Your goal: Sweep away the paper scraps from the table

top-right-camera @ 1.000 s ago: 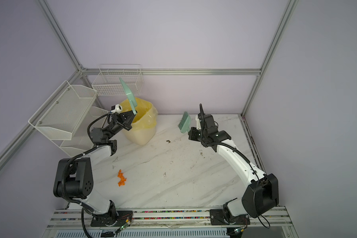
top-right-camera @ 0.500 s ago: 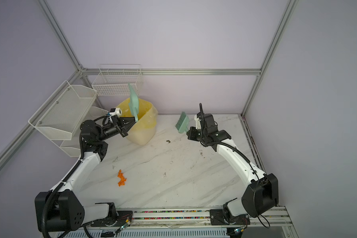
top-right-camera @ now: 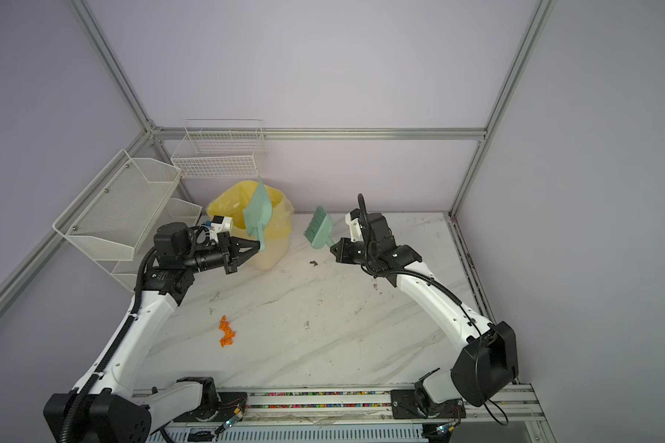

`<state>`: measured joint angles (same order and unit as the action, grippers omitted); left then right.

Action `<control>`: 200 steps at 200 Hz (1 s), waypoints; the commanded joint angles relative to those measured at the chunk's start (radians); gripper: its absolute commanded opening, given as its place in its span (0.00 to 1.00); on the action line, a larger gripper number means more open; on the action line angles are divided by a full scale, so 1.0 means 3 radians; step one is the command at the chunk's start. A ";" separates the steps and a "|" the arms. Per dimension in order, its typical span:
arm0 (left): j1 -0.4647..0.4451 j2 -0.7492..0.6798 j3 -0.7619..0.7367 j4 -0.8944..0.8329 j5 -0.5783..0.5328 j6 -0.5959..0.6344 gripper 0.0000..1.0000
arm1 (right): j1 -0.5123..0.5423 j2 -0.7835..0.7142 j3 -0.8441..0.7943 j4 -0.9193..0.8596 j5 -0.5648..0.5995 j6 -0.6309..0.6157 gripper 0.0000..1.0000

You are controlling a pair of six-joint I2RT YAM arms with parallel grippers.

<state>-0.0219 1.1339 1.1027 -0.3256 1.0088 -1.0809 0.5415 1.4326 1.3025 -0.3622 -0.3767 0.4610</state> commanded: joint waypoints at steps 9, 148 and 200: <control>-0.0083 -0.0256 0.0445 -0.0870 -0.0194 0.0805 0.00 | 0.0188 0.0000 0.0088 0.0033 -0.0030 -0.0039 0.00; -0.0190 -0.1100 -0.0079 -0.2825 -0.1614 0.2045 0.00 | 0.1266 0.0386 -0.0090 0.0399 -0.0245 0.0665 0.00; -0.0192 -0.1074 -0.0145 -0.3086 -0.2186 0.2130 0.00 | 0.1625 0.0811 0.0144 0.0641 -0.0469 0.0944 0.00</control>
<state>-0.0753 0.8059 1.0893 -1.2087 0.4614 -0.4854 0.9878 1.6371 1.2858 -0.2363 -0.4709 0.6876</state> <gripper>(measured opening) 0.048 0.103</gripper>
